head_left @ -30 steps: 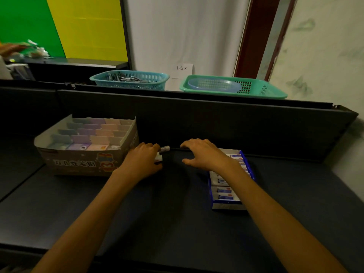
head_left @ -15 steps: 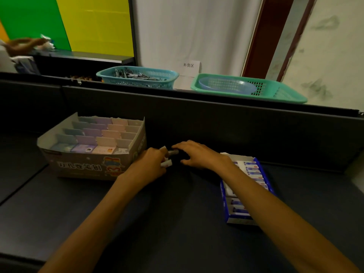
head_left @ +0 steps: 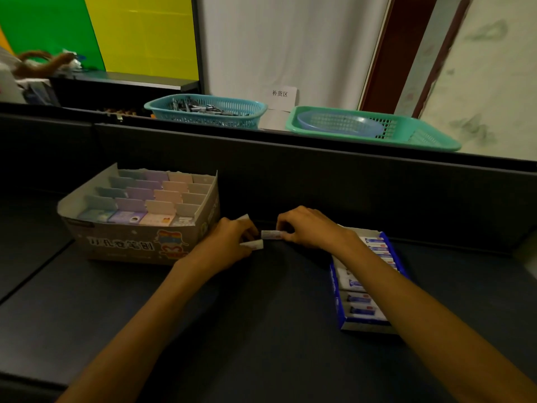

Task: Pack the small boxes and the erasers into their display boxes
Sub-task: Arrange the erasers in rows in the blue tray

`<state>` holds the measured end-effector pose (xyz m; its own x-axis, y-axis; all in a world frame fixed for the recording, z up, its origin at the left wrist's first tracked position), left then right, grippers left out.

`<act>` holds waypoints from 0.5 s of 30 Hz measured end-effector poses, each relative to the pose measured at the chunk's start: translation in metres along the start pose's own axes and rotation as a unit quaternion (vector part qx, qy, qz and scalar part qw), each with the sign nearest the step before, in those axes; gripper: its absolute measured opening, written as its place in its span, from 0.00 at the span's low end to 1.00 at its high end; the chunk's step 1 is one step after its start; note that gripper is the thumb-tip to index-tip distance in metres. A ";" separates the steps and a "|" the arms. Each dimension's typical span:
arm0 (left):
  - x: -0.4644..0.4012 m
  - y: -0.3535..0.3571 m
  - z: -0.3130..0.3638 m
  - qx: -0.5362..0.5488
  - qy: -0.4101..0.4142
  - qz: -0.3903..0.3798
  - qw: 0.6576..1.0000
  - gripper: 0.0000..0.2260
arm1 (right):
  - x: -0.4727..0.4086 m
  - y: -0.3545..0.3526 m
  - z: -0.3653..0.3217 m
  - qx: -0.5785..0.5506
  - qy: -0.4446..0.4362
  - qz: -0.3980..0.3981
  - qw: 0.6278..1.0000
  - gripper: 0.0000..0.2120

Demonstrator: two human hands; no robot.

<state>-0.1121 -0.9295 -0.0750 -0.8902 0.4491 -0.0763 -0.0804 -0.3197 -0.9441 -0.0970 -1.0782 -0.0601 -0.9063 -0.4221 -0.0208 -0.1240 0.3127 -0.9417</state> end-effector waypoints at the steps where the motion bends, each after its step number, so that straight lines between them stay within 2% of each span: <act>1: 0.000 0.001 -0.001 -0.004 -0.002 0.001 1.000 0.17 | 0.002 0.000 0.001 -0.001 0.005 0.000 1.000 0.09; 9: 0.003 0.000 0.006 0.022 0.016 0.011 1.000 0.18 | 0.008 0.007 -0.007 -0.016 0.000 -0.010 1.000 0.15; 15: 0.009 -0.017 0.019 -0.039 0.049 0.049 0.997 0.17 | 0.018 0.000 -0.009 -0.003 0.001 0.004 1.000 0.17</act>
<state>-0.1275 -0.9360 -0.0539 -0.8435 0.4994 -0.1977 0.0441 -0.3024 -0.9522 -0.1171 -1.0778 -0.0570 -0.9081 -0.4178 -0.0272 -0.1194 0.3206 -0.9397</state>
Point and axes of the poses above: each hand's wrist, its own x-axis away from the middle knuckle, its own y-axis out of the palm, z = x × y, the point moved 8 cm from there along -x, towards the middle knuckle, and after that the axes turned 10 degrees about -x, right-handed, at the moved point
